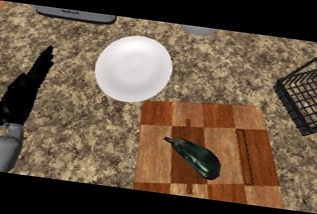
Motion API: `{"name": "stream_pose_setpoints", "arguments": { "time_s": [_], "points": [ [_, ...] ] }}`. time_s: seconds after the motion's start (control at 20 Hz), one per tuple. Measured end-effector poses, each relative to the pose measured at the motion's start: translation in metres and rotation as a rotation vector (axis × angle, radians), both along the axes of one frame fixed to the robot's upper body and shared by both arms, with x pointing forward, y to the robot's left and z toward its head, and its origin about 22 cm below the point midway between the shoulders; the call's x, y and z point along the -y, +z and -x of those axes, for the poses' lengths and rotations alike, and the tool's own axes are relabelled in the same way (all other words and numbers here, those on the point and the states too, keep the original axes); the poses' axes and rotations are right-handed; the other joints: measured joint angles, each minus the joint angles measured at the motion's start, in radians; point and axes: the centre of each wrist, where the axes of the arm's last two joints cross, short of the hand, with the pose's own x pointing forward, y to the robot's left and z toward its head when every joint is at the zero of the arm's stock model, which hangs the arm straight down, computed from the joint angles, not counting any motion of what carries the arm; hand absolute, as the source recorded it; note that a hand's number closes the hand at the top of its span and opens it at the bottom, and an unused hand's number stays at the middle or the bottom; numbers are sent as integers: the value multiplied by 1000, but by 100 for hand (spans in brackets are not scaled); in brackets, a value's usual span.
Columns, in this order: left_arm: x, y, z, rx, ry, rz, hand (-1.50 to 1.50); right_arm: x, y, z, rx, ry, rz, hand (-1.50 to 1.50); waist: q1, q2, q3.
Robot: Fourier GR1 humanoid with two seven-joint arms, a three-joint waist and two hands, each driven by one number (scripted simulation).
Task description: Pick the lemon from the cutting board and place it in the tiered basket
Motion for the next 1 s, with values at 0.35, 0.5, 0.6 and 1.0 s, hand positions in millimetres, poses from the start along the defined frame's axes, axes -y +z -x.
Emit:
{"name": "stream_pose_setpoints", "arguments": {
  "time_s": [0.35,0.5,0.6,1.0],
  "points": [
    [-6,-1,6,4,2,-2,0,23,-25,-21,-130,46,-52,150,1,0,0],
    [-3,-2,4,2,2,1,0,30,-33,-28,-227,19,-149,-150,2,-1,-1],
    [-3,-3,3,2,7,-2,0,32,-37,-30,-252,23,-171,-150,-1,-7,-9],
    [-5,-5,3,1,3,-5,0,44,-51,-32,-208,61,-369,-150,-2,-15,-18]
  ]
}}
